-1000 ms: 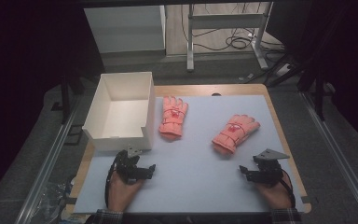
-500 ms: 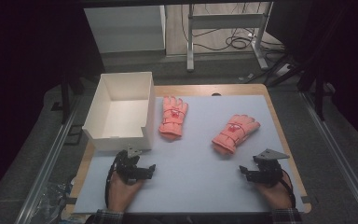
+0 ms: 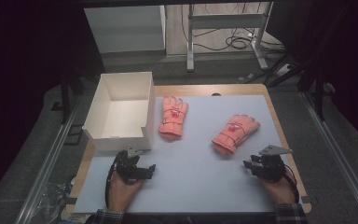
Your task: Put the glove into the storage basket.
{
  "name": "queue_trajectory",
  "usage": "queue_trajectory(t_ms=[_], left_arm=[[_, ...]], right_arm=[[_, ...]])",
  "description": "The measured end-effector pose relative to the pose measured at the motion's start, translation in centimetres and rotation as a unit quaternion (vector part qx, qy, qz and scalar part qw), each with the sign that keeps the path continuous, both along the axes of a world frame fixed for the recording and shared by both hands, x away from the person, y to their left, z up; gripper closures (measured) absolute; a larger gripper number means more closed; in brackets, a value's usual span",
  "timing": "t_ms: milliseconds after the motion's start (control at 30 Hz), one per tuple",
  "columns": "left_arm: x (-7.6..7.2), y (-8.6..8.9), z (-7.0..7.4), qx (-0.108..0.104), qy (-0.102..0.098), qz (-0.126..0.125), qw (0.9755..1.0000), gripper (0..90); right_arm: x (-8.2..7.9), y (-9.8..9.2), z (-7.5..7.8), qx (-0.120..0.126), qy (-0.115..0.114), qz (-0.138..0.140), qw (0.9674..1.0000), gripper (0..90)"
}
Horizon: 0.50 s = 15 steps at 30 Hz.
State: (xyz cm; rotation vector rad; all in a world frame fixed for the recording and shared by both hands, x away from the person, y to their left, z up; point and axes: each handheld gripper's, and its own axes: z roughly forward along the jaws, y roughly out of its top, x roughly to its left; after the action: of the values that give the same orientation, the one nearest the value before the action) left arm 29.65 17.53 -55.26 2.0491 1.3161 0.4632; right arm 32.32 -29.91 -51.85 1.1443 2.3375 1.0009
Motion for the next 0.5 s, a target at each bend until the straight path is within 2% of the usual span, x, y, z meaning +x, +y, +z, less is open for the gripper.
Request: queue_trajectory(t_ms=[100,167,267,367,500], left_arm=[[0.0,0.0,0.0,0.000,0.000,0.000,1.0000,0.3],[0.0,0.0,0.0,0.000,0.000,0.000,1.0000,0.3],[0.0,0.0,0.0,0.000,0.000,0.000,1.0000,0.3],[0.0,0.0,0.0,0.000,0.000,0.000,1.0000,0.4],[0.0,0.0,0.0,0.000,0.000,0.000,1.0000,0.3]], right_arm=[[1.2,0.2,0.6,0.001,-0.003,0.012,0.9999,83.1],[2.3,0.4,0.9,0.001,0.000,0.016,0.9999,88.5],[3.9,0.6,0.9,-0.014,0.002,0.012,0.9998,89.2],[5.3,0.7,0.5,-0.004,0.013,0.006,0.9999,89.2],[6.3,1.1,-0.1,-0.008,0.009,0.006,0.9999,89.2]])
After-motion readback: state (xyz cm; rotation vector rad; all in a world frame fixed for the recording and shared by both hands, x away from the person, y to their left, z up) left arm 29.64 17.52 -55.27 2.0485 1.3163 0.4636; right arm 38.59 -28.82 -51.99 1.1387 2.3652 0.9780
